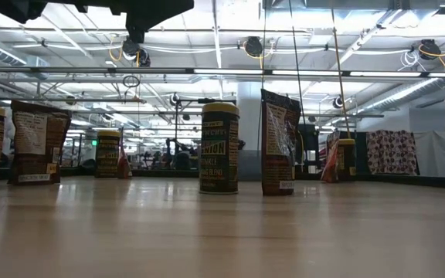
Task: Sort spices by type
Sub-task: Put the green seasoning bottle into the right white bin
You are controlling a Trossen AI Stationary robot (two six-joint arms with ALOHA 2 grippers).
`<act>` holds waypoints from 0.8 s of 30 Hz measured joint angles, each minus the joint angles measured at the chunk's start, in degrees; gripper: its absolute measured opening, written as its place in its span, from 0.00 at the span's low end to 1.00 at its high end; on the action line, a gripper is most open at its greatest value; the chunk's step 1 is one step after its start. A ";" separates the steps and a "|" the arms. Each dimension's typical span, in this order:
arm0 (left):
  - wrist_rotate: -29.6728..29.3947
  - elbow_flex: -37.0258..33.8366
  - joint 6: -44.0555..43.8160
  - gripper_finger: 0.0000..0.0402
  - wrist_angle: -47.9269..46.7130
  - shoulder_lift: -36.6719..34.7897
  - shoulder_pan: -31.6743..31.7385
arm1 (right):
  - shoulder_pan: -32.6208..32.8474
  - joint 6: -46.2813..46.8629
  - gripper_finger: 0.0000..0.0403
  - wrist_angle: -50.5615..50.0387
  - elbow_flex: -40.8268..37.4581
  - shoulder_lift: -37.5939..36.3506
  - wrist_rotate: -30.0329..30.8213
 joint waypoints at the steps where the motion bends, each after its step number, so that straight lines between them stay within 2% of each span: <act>1: 0.02 0.00 0.02 0.62 0.00 0.00 0.00 | 0.17 0.00 0.47 0.34 -0.38 0.19 0.24; 4: 0.00 0.00 0.04 0.62 -0.21 0.00 0.00 | 0.84 0.69 0.47 2.19 -2.30 0.78 0.41; 12: -0.02 0.02 0.10 0.62 -0.96 0.00 0.11 | 1.65 9.46 0.47 3.83 -7.79 0.88 3.46; 24: -0.05 0.02 0.04 0.62 -1.38 0.00 0.11 | 1.63 11.88 0.47 6.57 -9.59 3.32 4.87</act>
